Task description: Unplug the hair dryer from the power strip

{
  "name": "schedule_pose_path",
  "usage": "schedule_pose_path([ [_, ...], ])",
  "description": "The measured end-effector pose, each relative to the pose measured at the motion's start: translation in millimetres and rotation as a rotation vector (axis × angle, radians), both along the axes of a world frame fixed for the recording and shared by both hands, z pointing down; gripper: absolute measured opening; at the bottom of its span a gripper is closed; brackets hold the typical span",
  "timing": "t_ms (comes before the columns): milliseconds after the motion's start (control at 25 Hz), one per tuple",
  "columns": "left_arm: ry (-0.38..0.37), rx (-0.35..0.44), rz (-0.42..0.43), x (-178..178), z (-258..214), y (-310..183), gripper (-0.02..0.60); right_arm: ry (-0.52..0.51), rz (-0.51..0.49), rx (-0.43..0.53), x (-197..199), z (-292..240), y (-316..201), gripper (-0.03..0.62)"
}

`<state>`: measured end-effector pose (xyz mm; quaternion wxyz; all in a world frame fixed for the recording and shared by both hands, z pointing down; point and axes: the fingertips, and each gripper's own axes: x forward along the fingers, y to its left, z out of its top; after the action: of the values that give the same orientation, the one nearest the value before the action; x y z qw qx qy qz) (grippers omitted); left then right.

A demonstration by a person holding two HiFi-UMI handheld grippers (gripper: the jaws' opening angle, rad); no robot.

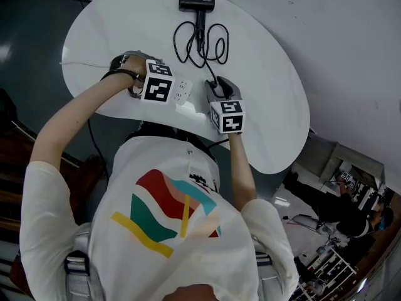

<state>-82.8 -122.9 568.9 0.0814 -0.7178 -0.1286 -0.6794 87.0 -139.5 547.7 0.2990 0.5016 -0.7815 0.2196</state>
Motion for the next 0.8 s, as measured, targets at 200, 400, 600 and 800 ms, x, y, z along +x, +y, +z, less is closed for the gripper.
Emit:
schedule_pose_path([
  [200,0.003,0.007,-0.010,0,-1,0,0.112,-0.007,-0.020,0.005,-4,-4,5,0.170],
  [400,0.045,0.022,-0.018,0,-1,0,0.109,-0.026,-0.010,0.033,-4,-14,6,0.176],
  [600,0.117,0.013,-0.066,-2,-5,1,0.092,-0.050,-0.016,0.078,-7,-38,5,0.187],
  [800,0.232,0.077,-0.126,12,-27,-14,0.064,-0.064,-0.006,0.136,-2,-68,-6,0.189],
])
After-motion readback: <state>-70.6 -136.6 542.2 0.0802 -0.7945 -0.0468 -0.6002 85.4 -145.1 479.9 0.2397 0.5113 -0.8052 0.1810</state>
